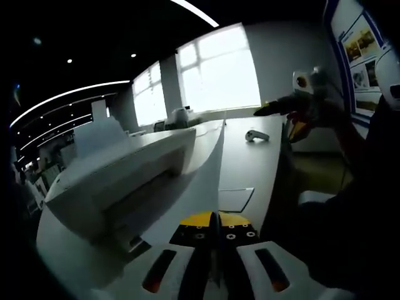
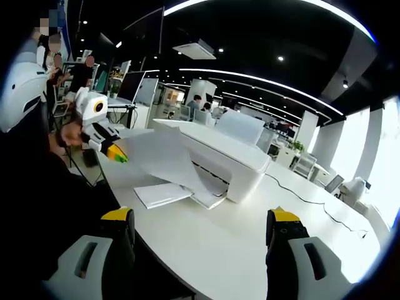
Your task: Remove the paper from the printer output slot and place it on top of the printer
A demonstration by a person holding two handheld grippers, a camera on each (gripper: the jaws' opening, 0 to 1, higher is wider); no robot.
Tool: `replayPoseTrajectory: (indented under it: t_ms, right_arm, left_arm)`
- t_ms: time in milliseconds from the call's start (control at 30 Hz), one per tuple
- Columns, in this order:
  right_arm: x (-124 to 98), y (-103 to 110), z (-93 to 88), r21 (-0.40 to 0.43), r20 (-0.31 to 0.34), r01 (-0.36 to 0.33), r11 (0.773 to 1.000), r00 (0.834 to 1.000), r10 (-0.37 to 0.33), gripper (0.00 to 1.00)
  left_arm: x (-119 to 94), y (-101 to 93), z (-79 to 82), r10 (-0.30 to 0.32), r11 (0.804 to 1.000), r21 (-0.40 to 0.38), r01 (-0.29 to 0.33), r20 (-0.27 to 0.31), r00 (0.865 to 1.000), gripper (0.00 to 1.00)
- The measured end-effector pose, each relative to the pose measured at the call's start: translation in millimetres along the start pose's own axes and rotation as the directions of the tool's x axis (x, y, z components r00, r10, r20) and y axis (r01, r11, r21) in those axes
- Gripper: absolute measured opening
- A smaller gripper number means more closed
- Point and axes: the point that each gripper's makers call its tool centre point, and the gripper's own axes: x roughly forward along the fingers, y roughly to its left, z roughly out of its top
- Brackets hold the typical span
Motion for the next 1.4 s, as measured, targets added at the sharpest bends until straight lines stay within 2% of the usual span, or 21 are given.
replayPoseTrajectory:
  t_ms: [1100, 1400]
  right_arm:
    - [0.4, 1.0, 2.0, -0.003, 0.001, 0.000, 1.000, 1.000, 0.000, 0.82]
    - [0.5, 0.6, 2.4, -0.003, 0.001, 0.000, 1.000, 1.000, 0.000, 0.82]
  left_arm:
    - [-5.8, -5.7, 17.4, -0.026, 0.998, -0.053, 0.027, 0.017, 1.000, 0.05]
    - [-9.8, -3.2, 26.1, -0.021, 0.996, -0.082, 0.026, 0.053, 0.998, 0.05]
